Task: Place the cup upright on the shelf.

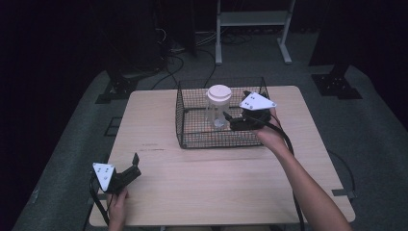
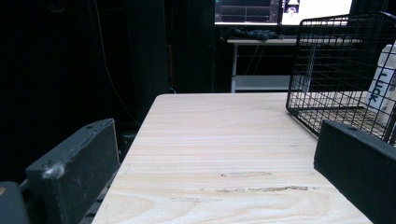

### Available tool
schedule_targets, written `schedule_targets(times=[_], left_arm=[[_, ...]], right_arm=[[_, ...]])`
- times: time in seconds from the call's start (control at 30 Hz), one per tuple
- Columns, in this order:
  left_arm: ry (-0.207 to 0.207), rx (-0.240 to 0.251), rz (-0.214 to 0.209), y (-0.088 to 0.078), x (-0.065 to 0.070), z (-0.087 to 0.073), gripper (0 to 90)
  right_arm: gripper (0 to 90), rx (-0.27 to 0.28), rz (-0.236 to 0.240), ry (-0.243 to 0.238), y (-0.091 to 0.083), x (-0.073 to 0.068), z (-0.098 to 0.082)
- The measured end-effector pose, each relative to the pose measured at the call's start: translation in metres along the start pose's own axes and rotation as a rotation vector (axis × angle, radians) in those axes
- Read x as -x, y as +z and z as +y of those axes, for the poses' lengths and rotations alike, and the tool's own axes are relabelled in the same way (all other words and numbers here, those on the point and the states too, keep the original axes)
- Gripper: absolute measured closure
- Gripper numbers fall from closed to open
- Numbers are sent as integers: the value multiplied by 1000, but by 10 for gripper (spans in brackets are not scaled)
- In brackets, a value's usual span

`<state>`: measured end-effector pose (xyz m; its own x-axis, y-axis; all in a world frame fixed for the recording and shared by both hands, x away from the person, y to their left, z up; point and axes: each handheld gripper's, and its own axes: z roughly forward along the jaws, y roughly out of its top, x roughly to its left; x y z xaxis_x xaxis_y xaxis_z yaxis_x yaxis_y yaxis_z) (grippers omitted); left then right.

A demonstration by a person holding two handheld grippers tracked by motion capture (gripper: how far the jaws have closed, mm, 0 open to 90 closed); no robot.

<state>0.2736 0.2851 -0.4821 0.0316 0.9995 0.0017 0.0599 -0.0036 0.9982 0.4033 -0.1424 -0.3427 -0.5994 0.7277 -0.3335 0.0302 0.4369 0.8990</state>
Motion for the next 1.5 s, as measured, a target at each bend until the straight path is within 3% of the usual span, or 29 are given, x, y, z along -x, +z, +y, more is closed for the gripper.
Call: schedule_targets(times=[0.5, 1.03, 1.5], left_arm=[[4, -1, 0, 0, 0, 0, 0], [9, -5, 5, 0, 1, 0, 0], [21, -9, 6, 0, 2, 0, 0]], right_arm=[[41, -4, 11, 16, -18, -2, -17], [41, -41, 35, 40, -45, -7, -54], [41, -53, 14, 72, -69, -8, -87]])
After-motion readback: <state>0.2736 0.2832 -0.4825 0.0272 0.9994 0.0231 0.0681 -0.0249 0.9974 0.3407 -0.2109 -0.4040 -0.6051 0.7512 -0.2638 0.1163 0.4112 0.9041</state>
